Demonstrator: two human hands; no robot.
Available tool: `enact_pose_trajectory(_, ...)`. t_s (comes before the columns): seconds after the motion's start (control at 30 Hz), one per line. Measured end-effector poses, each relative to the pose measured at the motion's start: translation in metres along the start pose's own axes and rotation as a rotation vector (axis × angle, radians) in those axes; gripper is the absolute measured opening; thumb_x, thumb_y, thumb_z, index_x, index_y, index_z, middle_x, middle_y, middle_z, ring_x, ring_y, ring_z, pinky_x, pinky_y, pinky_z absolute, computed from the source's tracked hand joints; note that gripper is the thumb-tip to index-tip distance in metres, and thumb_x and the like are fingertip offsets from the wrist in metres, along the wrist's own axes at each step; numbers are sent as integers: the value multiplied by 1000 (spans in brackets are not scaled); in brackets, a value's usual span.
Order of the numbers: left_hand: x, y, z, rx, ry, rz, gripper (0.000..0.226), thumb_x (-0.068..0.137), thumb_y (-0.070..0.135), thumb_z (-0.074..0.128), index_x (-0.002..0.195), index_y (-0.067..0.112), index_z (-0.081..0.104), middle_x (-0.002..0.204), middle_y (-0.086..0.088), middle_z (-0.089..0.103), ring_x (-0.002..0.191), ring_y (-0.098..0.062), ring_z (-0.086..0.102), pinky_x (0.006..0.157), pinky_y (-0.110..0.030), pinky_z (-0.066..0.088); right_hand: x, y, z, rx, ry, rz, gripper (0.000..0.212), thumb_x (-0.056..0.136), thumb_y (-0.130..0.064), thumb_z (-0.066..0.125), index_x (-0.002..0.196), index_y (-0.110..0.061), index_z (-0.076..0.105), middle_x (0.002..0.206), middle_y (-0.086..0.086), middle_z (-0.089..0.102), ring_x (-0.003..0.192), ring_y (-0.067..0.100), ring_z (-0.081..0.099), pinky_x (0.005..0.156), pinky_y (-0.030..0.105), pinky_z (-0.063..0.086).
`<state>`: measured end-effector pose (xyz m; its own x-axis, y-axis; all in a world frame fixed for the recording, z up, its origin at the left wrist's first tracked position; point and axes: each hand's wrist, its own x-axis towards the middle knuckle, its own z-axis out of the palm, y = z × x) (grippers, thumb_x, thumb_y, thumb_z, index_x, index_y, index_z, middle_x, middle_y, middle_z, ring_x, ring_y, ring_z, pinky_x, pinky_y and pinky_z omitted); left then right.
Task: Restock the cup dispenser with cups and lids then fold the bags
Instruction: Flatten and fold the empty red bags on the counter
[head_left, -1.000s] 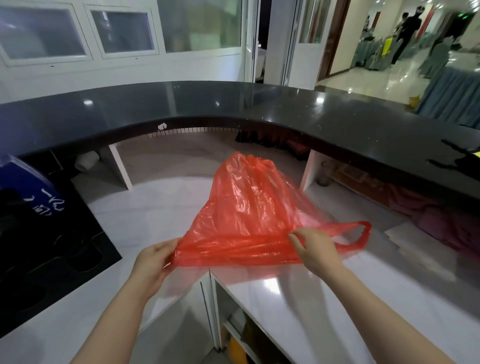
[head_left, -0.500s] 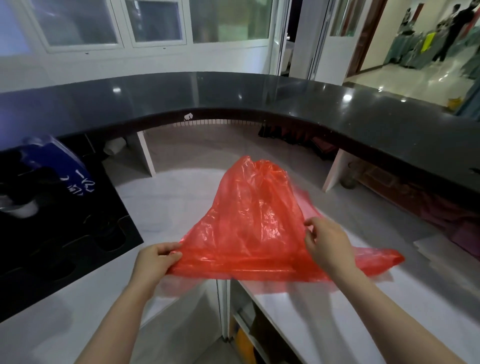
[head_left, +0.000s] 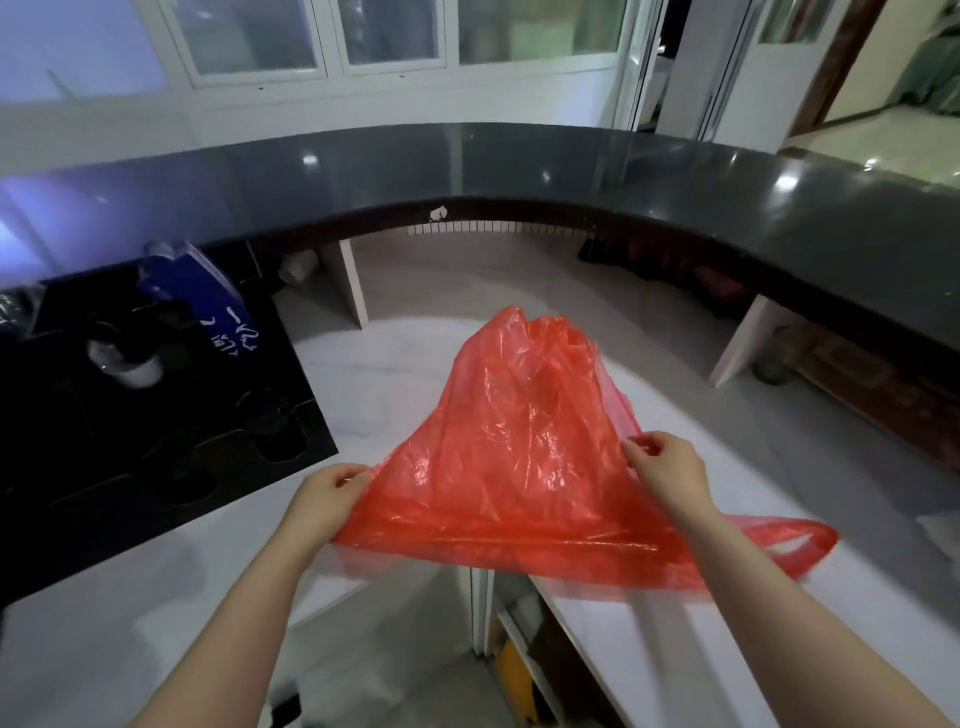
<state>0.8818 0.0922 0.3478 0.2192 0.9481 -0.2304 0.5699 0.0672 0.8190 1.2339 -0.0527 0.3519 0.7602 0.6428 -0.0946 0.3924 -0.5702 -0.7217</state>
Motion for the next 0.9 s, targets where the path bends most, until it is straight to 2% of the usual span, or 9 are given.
enact_pose_trajectory(0.13, 10, 10, 15, 138, 17, 4, 25, 91, 31, 61, 82, 11, 73, 83, -4, 70, 82, -21, 64, 75, -34, 46, -1, 4, -6, 29, 59, -25, 27, 90, -34, 64, 76, -10, 67, 74, 8, 67, 78, 31, 62, 65, 31, 38)
enact_pose_trajectory(0.3, 13, 1, 16, 239, 189, -44, 24, 91, 26, 59, 81, 8, 71, 84, -12, 70, 83, -30, 62, 70, -34, 43, -1, 33, -40, -28, 260, 117, 32, 92, -25, 59, 64, -9, 54, 74, 20, 63, 81, 42, 60, 64, 35, 38)
enact_pose_trajectory(0.37, 13, -3, 17, 279, 109, -65, 21, 88, 25, 63, 73, 12, 71, 75, -9, 69, 76, -29, 64, 66, -33, 44, -5, 42, -48, -76, 257, 150, 23, 90, -22, 58, 70, -11, 58, 85, 23, 67, 85, 42, 62, 67, 35, 40)
enact_pose_trajectory(0.43, 12, -1, 20, 305, 21, -70, 15, 81, 17, 66, 67, 17, 69, 72, -4, 70, 70, -25, 65, 67, -32, 48, -10, 46, -52, -70, 235, 172, 11, 85, -16, 59, 91, -13, 67, 95, 18, 70, 89, 38, 63, 72, 34, 43)
enact_pose_trajectory(0.53, 18, 12, 23, 292, -6, -39, 22, 80, 7, 58, 89, 22, 72, 89, -2, 70, 85, -23, 66, 77, -29, 48, -11, 45, -55, -33, 187, 160, 39, 81, -19, 61, 119, -15, 61, 107, 10, 69, 93, 32, 64, 75, 32, 45)
enact_pose_trajectory(0.6, 25, 24, 28, 225, -1, -12, 27, 84, 5, 54, 102, 17, 70, 100, -5, 71, 93, -23, 65, 83, -30, 48, -9, 38, -58, -54, 226, 118, 40, 84, -23, 59, 124, -13, 59, 116, 10, 66, 103, 32, 61, 82, 35, 45)
enact_pose_trajectory(0.73, 31, 41, 46, 153, -13, 40, 26, 89, 12, 54, 111, 13, 68, 112, -6, 69, 104, -24, 63, 92, -34, 48, -5, 23, -56, -76, 280, 45, 36, 95, -30, 50, 120, -7, 63, 118, 14, 66, 109, 34, 59, 86, 34, 44)
enact_pose_trajectory(0.83, 28, 44, 61, 172, -63, 65, 21, 90, 20, 60, 106, 12, 72, 101, -7, 71, 96, -24, 66, 83, -31, 49, -2, 13, -48, -60, 205, 25, 38, 96, -31, 49, 123, -8, 62, 117, 14, 67, 108, 34, 60, 85, 33, 44)
enact_pose_trajectory(0.9, 25, 42, 66, 197, -95, 71, 14, 87, 12, 62, 93, 15, 74, 83, -2, 70, 80, -19, 66, 69, -25, 47, -1, 10, -41, -13, 125, 63, 42, 94, -36, 53, 127, -10, 59, 114, 14, 68, 105, 33, 61, 86, 34, 45)
